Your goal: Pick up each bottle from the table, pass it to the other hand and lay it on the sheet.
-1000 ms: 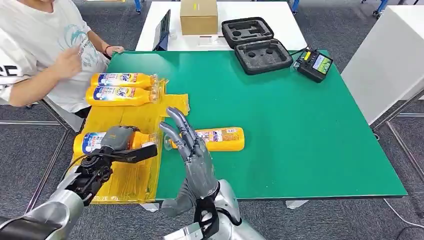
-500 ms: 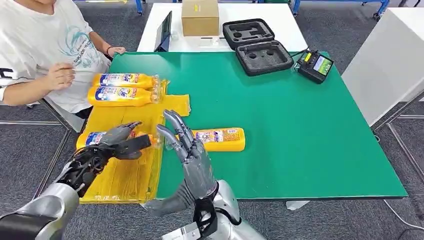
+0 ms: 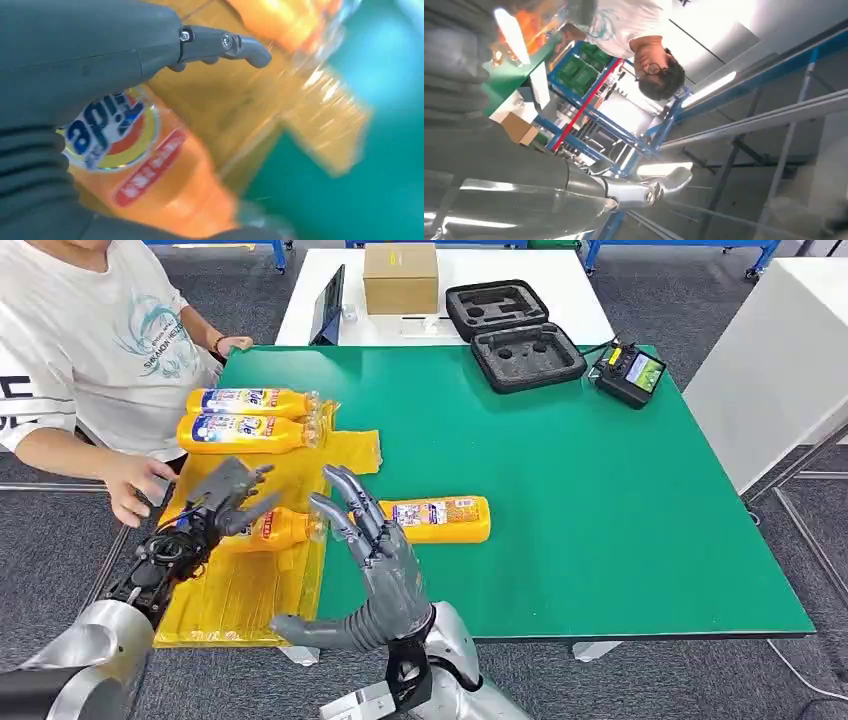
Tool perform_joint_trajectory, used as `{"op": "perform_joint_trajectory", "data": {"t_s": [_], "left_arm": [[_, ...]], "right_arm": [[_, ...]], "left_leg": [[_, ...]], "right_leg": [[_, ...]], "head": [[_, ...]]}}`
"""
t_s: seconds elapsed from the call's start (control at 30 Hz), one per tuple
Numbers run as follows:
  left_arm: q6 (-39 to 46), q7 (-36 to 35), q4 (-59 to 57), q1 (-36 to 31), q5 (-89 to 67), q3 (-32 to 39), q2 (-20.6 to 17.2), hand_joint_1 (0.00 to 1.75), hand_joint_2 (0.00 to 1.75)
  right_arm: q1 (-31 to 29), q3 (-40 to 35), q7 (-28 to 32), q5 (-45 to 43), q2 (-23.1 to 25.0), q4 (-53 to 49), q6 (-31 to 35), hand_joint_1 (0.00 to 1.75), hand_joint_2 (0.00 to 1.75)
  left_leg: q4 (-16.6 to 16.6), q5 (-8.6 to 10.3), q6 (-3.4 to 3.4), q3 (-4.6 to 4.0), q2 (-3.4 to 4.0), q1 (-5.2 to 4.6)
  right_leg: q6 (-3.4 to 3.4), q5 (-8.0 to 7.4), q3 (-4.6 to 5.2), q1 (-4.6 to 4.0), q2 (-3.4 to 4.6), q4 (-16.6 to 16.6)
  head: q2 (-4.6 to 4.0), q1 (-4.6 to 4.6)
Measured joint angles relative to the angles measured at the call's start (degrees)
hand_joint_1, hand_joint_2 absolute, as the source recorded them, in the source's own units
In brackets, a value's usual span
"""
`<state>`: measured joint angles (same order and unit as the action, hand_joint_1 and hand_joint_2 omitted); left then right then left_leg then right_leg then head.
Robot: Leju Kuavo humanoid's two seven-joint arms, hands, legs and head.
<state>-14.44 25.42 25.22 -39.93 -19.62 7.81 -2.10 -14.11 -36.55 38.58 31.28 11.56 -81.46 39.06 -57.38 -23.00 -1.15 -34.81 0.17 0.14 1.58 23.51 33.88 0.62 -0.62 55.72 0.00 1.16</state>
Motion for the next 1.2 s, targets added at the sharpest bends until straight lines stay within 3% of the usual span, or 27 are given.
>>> {"op": "perform_joint_trajectory", "data": {"t_s": [0.07, 0.1, 0.23, 0.33, 0.4, 0.53, 0.67, 1.2], "left_arm": [[3.19, 1.07, 0.07, 0.42, 3.51, 2.45, 0.68, 0.0, 0.0], [4.88, 1.9, 0.18, 0.6, 4.36, 3.56, 0.99, 0.0, 1.75], [21.88, 10.15, 1.99, 2.59, 7.42, 5.44, 2.04, 0.0, 1.75], [46.7, 14.4, 13.63, 8.78, 8.85, 3.65, 2.3, 0.0, 1.75], [56.35, 14.84, 25.4, 13.05, 3.58, 3.12, 2.91, 0.0, 1.75], [54.96, 14.9, 43.71, 18.98, -2.28, 5.56, 5.16, 0.0, 1.75], [54.88, 14.9, 55.18, 22.37, -1.1, 7.6, 7.15, 0.0, 1.75], [54.64, 14.84, 65.96, 27.12, 2.39, 11.36, 9.6, 0.0, 1.75]], "right_arm": [[0.06, -0.13, -0.37, 0.41, -0.07, 0.11, 0.02, 0.0, 1.75], [0.06, -0.17, -0.59, 0.66, -0.15, 0.17, 0.07, 0.0, 1.75], [0.08, -0.22, -3.92, 5.76, -0.46, 0.59, 0.46, 0.0, 1.75], [-0.35, 0.57, -16.5, 21.21, -1.05, 2.55, 0.42, 0.0, 1.75], [-1.6, 2.61, -25.89, 31.07, -2.03, 6.08, -1.58, 0.0, 1.75], [-5.53, 7.45, -37.43, 40.7, -3.65, 14.32, -6.8, 0.0, 1.75], [-8.74, 12.22, -42.3, 44.28, -4.96, 22.0, -8.77, 0.0, 1.75], [-11.7, 18.54, -43.84, 45.85, -6.58, 30.88, -10.73, 0.0, 1.75]], "left_leg": [[0.0, 0.0, 0.0, -0.07, 0.0, 0.0], [0.0, 0.0, 0.0, -0.08, -0.02, 0.0], [0.0, 0.0, 0.01, -0.26, 0.22, 0.01], [-0.02, 0.0, 0.02, -0.4, 0.55, 0.03], [-0.04, 0.02, 0.01, -0.53, 0.47, 0.03], [-0.04, 0.04, -0.02, -0.76, 0.33, 0.02], [-0.06, 0.01, -0.05, -0.78, 0.34, -0.06], [-0.05, 0.01, -0.03, -0.96, 0.31, 0.0]], "right_leg": [[0.0, 0.0, 0.05, 0.0, -0.01, 0.0], [0.0, 0.0, 0.06, 0.0, 0.0, 0.0], [-0.05, -0.07, 0.27, -0.01, 0.07, 0.01], [-0.08, -0.1, 0.54, -0.02, 0.33, 0.02], [-0.06, -0.07, 0.64, -0.01, 0.26, 0.01], [-0.03, -0.07, 0.75, -0.01, 0.11, 0.01], [0.0, -0.1, 0.79, 0.01, 0.13, -0.01], [-0.02, -0.08, 0.99, -0.03, 0.1, -0.01]], "head": [[0.0, -0.02], [0.0, 0.0], [0.0, -0.02], [0.0, 0.0], [0.0, 0.02], [0.0, 0.0], [0.0, 0.02], [0.0, 0.0]]}}
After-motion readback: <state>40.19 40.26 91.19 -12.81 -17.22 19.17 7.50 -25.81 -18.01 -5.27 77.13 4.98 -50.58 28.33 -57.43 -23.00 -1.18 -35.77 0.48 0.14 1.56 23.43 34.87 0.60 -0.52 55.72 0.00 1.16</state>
